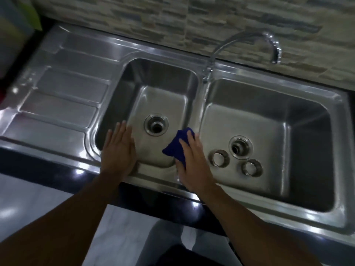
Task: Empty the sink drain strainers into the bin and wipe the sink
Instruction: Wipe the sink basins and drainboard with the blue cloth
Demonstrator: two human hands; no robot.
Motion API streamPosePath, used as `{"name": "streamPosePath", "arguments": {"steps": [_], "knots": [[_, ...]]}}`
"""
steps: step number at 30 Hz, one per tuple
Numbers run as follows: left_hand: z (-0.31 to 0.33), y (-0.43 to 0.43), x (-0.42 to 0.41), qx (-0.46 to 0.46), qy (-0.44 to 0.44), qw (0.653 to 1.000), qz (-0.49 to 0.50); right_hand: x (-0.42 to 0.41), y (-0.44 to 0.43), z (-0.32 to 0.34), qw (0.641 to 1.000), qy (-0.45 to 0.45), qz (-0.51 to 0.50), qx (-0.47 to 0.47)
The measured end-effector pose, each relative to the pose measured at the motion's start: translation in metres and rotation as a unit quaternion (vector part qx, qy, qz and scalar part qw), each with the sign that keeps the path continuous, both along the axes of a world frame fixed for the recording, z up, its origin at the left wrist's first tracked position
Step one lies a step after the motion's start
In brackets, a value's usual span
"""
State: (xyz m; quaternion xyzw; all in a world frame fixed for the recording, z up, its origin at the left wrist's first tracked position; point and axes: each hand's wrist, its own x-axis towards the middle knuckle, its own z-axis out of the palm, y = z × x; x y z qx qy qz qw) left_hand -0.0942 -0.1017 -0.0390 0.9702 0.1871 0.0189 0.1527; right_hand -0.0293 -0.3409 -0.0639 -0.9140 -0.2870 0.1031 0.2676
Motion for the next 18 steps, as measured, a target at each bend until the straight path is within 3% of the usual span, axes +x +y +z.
{"name": "streamPosePath", "arguments": {"steps": [5,12,18], "knots": [[-0.016,0.077,0.035,0.04,-0.018,0.999,0.019,0.046,0.023,-0.013,0.996,-0.055,-0.026,-0.063],[-0.036,0.141,0.066,0.061,0.007,0.997,-0.044,0.174,0.044,-0.011,0.987,-0.094,0.025,-0.128],[-0.044,0.146,0.076,0.053,0.003,0.996,-0.077,0.149,0.051,-0.005,0.983,-0.119,0.023,-0.136]]}}
